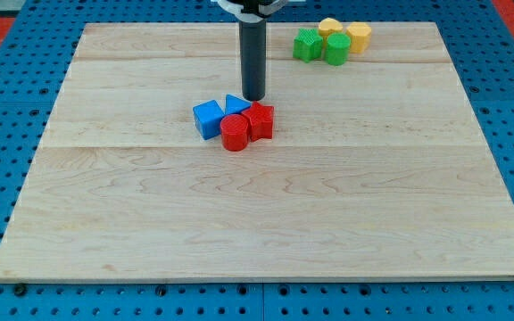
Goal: Move the blue cube towards the bottom center
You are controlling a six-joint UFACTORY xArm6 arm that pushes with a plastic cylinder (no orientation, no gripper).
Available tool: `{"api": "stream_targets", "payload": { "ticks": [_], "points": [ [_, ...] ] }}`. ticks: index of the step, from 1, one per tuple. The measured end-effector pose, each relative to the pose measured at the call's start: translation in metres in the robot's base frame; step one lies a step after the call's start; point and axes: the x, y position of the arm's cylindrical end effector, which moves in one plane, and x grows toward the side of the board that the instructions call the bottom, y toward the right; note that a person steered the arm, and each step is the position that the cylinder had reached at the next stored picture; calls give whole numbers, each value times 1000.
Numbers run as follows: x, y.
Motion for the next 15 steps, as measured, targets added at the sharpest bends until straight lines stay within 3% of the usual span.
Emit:
{"api": "stream_targets", "payload": {
  "ticks": [4,8,10,11,12,13,14,15],
  "points": [
    [3,12],
    [77,-127],
    [10,-124],
    [21,-184],
    [59,-201],
    [71,-170],
    [40,-171],
    [57,-143]
  ]
}}
